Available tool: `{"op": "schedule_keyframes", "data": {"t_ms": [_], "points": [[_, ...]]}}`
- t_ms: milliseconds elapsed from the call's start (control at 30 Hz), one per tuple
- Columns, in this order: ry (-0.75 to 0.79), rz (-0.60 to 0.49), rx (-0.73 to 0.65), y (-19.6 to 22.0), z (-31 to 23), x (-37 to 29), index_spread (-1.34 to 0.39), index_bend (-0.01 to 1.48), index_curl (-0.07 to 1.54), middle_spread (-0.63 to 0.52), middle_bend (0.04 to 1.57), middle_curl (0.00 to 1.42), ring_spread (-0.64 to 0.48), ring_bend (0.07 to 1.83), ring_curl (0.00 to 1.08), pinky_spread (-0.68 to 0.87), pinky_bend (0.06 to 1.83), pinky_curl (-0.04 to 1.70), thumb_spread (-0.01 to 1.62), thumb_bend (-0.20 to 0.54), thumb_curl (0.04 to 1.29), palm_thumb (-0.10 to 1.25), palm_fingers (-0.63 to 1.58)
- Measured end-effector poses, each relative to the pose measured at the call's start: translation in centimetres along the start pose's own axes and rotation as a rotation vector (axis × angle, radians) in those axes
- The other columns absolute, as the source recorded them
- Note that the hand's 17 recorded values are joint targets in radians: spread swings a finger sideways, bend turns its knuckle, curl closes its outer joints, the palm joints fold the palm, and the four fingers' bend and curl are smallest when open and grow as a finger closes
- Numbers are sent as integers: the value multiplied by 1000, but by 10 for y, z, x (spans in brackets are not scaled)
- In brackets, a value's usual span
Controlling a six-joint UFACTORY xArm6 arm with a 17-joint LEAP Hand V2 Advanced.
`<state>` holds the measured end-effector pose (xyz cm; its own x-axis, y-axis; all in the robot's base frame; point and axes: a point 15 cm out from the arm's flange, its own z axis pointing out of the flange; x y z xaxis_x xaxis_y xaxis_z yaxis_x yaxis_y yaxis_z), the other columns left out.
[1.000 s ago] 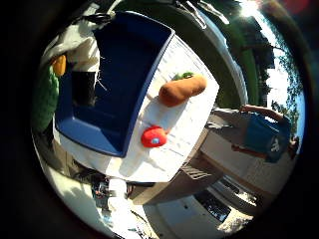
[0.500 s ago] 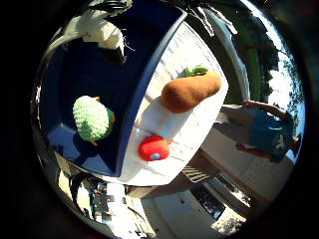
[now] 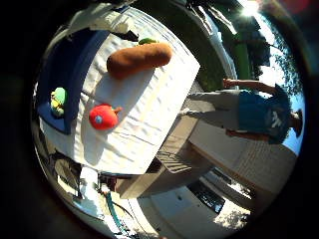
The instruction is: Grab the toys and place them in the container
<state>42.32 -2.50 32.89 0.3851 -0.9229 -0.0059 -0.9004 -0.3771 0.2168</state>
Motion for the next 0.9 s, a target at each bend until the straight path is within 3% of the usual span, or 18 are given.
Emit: {"op": "schedule_keyframes", "data": {"t_ms": [100,267,733,900], "points": [[-5,26,-65,26,31,32,-170,199,213,83,191,358,273,474,309,488,676,337,1126,-27,344,656,139],[10,36,-111,36,66,48,-158,190,249,73,182,357,268,424,304,487,644,316,1124,-27,342,657,135],[-3,-33,-196,24,171,30,-115,158,263,70,192,353,267,400,309,481,626,277,1110,-26,337,663,139],[-2,-45,-213,18,179,22,-102,140,246,-6,264,388,225,587,351,468,647,252,1109,-28,337,665,449]]}}
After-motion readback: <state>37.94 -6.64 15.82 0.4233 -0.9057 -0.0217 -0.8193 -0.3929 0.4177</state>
